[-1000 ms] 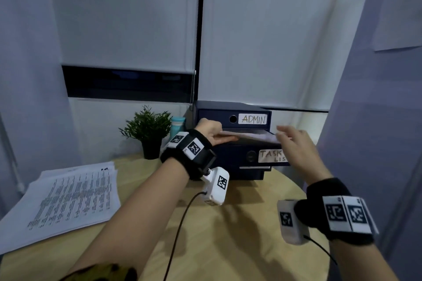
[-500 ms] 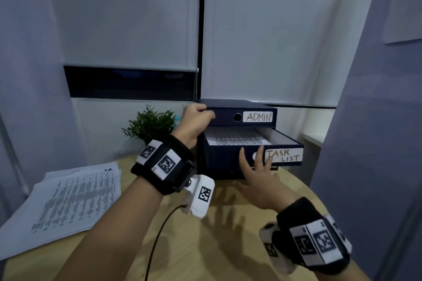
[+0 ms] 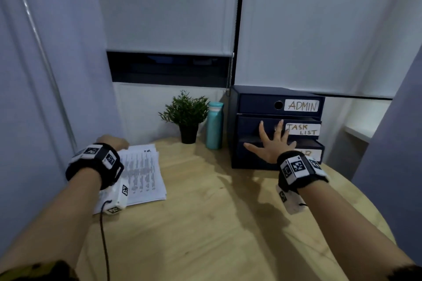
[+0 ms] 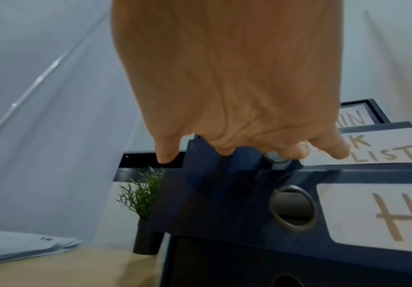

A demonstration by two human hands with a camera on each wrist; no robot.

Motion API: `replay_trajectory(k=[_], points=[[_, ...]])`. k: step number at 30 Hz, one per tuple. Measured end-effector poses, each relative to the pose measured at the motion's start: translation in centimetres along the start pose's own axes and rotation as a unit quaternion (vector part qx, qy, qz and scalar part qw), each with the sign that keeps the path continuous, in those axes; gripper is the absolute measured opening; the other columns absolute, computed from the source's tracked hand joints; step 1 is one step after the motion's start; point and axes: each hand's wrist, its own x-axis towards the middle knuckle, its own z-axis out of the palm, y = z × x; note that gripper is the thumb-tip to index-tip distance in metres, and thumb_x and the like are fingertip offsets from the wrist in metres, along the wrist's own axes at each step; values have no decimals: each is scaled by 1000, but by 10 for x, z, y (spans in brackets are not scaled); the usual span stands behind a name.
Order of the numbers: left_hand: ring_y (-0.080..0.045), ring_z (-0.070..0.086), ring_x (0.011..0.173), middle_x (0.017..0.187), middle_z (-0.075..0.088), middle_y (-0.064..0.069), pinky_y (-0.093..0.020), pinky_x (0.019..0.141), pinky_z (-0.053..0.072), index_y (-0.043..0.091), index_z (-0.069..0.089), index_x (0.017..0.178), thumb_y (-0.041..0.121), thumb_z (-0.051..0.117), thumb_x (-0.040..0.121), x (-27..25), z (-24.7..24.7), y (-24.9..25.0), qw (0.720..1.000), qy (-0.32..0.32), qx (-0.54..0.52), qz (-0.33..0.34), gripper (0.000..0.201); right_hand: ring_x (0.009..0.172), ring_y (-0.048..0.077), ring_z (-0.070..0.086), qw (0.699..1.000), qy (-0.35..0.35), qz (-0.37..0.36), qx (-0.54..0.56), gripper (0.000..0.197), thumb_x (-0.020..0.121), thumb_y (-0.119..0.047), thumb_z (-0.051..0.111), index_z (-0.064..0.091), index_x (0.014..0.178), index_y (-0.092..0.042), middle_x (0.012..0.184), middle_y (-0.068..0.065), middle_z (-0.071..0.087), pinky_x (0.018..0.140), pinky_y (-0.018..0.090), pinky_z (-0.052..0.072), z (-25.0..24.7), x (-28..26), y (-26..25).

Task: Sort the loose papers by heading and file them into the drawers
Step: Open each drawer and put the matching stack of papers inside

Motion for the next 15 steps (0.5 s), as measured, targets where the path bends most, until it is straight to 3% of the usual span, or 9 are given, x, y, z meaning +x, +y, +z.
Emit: replay_trajectory(k=[3, 7, 11, 13, 15], points=[[-32, 47, 126, 140, 47, -18, -33, 100, 39, -3, 52, 131, 17, 70, 85, -6, -19, -24, 995, -32, 93, -25, 54, 145, 37, -18, 1000, 1, 6, -2, 94, 79, -84, 27, -18, 149, -41, 153, 13, -35, 113, 65, 0, 1, 14, -3], [-28, 51, 116, 137, 51, -14, -30, 92, 39, 1, 54, 129, 12, 78, 78, 0, -27, -48, 984, -105, 129, -57, 57, 147, 32, -17, 1000, 3, 16, 17, 88, 80, -84, 24, -14, 149, -44, 157, 9, -28, 110, 68, -2, -6, 25, -7], [-27, 45, 129, 141, 47, -13, -30, 99, 37, 2, 48, 135, 15, 75, 81, 4, -26, -57, 984, -114, 127, -45, 62, 147, 32, -17, 998, -16, 43, 36, 87, 79, -85, 22, -13, 149, -45, 158, 6, -26, 109, 70, 0, -11, 32, -6], [-27, 47, 127, 141, 48, -12, -29, 97, 40, 1, 48, 135, 17, 78, 78, 6, -26, -59, 986, -101, 123, -43, 66, 147, 38, -10, 998, 12, 65, 17, 88, 82, -82, 26, -4, 152, -39, 162, 9, -11, 109, 69, 3, -13, 31, -15], [-27, 50, 120, 136, 51, -11, -27, 89, 40, 0, 51, 132, 16, 78, 78, 8, -28, -60, 988, -101, 112, -33, 63, 146, 42, 4, 992, 115, 46, -13, 80, 89, -68, 37, 20, 153, -22, 159, 14, 16, 111, 65, 14, -14, 23, -37]])
